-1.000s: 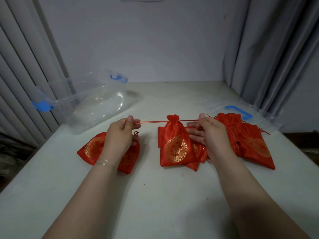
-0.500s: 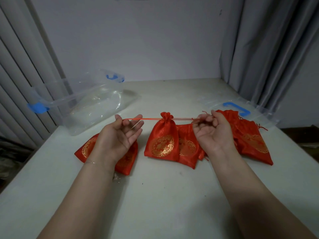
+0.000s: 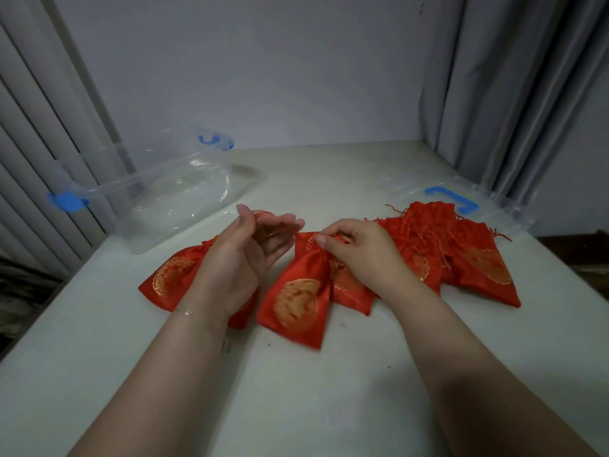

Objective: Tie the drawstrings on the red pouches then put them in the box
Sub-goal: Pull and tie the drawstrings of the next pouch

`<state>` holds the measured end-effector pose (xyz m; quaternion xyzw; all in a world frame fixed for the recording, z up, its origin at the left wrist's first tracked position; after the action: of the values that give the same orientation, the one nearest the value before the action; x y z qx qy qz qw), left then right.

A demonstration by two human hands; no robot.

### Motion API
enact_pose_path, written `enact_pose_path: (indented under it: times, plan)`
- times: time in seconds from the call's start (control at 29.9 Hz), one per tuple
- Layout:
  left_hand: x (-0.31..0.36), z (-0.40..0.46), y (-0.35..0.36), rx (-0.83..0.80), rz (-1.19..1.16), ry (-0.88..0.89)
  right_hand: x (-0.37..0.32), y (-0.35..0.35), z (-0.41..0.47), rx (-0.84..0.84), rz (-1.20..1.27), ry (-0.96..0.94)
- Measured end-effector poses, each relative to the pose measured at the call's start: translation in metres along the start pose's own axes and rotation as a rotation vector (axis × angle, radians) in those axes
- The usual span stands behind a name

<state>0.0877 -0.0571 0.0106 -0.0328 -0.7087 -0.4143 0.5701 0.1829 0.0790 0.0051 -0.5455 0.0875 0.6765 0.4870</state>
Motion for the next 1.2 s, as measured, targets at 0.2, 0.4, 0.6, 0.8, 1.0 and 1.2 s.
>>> enact_pose_path:
  times: [0.2, 0.4, 0.6, 0.8, 1.0, 1.2]
  plan:
    - [-0.006, -0.011, 0.009, -0.120, 0.324, 0.113, 0.012, 0.010, -0.017, -0.192, 0.005, -0.004]
    - [-0.011, -0.014, 0.014, -0.164, 0.591, 0.184, 0.008, 0.017, -0.006, -0.025, -0.019, 0.046]
    - [-0.024, -0.006, 0.008, -0.129, 0.959, 0.177, 0.008, 0.009, -0.002, 0.043, 0.427, 0.283]
    - [-0.026, -0.003, 0.001, -0.075, 1.170, 0.211, -0.007, 0.002, -0.008, 0.039, 0.684, 0.219]
    - [-0.030, -0.002, 0.003, -0.105, 1.284, 0.291, -0.021, 0.006, -0.014, -0.046, 0.882, 0.194]
    - [-0.029, -0.004, 0.007, -0.106, 1.215, 0.299, -0.019, 0.011, -0.014, -0.135, 0.617, 0.122]
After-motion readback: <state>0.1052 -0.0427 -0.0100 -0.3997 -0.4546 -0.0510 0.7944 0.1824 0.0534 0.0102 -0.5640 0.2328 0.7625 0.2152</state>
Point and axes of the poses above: each hand's wrist, its own z-axis towards the middle knuckle, its own y-axis out of the palm, x = y × z, the point moved 5 cm from there along z, towards the middle knuckle, and after that the axes turned 13 degrees about x, right-handed, at the moved point
